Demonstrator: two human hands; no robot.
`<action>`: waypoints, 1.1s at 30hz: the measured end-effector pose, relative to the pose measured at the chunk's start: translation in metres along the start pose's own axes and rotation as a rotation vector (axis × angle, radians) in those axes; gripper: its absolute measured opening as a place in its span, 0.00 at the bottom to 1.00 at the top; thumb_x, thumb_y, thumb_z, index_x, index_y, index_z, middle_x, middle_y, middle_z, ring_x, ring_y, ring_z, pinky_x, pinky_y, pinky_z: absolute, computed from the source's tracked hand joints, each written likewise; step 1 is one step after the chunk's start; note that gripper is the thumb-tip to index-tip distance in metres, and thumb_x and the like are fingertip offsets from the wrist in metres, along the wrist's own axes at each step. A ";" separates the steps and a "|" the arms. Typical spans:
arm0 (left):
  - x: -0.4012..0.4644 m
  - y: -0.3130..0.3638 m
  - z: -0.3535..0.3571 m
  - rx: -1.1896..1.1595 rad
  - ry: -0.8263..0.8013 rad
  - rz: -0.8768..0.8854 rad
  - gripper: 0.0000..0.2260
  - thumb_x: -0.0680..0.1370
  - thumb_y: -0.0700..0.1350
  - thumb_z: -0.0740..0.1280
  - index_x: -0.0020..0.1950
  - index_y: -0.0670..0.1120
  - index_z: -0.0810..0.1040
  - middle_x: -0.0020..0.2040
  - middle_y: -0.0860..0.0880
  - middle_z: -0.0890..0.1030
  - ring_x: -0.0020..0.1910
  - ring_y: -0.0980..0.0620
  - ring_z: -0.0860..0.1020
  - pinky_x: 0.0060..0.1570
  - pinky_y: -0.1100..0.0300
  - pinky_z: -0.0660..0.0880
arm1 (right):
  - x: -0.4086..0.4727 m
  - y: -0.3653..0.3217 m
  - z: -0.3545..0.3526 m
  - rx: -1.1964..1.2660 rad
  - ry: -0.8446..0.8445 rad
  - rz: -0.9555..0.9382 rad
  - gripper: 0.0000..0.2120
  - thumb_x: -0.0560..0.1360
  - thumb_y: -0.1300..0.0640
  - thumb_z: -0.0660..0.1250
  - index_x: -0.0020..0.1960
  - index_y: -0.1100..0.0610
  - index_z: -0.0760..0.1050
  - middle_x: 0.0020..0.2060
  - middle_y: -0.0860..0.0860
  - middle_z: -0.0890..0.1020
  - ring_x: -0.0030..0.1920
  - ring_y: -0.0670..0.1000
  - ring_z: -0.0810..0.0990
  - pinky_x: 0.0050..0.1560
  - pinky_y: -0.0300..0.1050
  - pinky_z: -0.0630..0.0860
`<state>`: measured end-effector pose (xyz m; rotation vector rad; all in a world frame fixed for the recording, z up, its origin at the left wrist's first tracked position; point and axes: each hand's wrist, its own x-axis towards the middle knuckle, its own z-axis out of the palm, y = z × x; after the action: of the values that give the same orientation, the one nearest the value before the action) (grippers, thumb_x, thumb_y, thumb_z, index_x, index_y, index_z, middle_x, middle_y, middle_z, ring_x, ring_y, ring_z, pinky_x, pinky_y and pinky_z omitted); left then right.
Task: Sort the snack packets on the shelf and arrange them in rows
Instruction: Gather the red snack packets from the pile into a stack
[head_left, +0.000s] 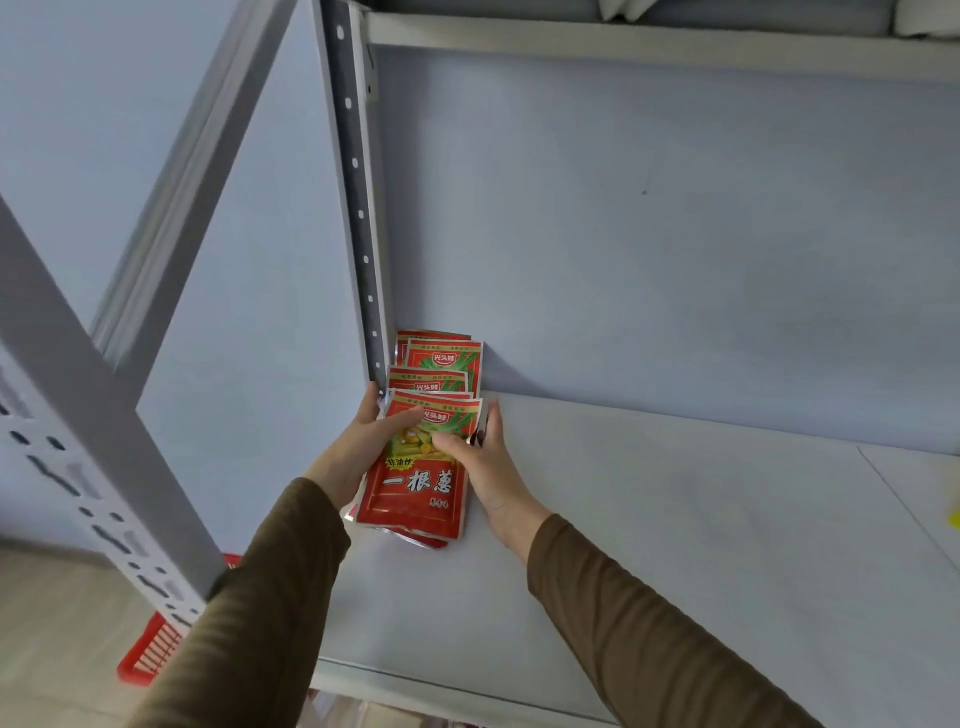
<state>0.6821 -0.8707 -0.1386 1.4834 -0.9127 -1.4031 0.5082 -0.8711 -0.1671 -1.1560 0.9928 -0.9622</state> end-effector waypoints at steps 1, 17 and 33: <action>-0.003 -0.002 0.000 0.008 0.007 0.003 0.44 0.77 0.52 0.74 0.82 0.62 0.47 0.57 0.48 0.84 0.45 0.44 0.88 0.40 0.50 0.84 | -0.002 -0.001 0.002 0.016 0.016 -0.008 0.28 0.72 0.46 0.76 0.63 0.30 0.63 0.56 0.44 0.83 0.52 0.47 0.86 0.43 0.41 0.82; -0.009 -0.005 0.004 0.053 0.126 0.140 0.43 0.76 0.54 0.75 0.83 0.60 0.52 0.78 0.51 0.69 0.45 0.54 0.85 0.36 0.59 0.82 | -0.005 -0.005 0.024 -0.093 0.140 -0.088 0.32 0.74 0.43 0.73 0.72 0.36 0.60 0.62 0.44 0.79 0.57 0.48 0.83 0.57 0.53 0.82; -0.044 0.020 0.064 0.817 0.386 0.577 0.31 0.80 0.55 0.71 0.79 0.53 0.63 0.80 0.49 0.63 0.79 0.43 0.59 0.76 0.38 0.60 | -0.059 -0.036 -0.066 -0.618 0.288 -0.252 0.36 0.79 0.43 0.67 0.80 0.49 0.55 0.78 0.48 0.62 0.78 0.51 0.58 0.76 0.52 0.62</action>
<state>0.6149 -0.8432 -0.1033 1.7627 -1.5902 -0.2895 0.4253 -0.8374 -0.1330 -1.7172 1.4635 -1.0741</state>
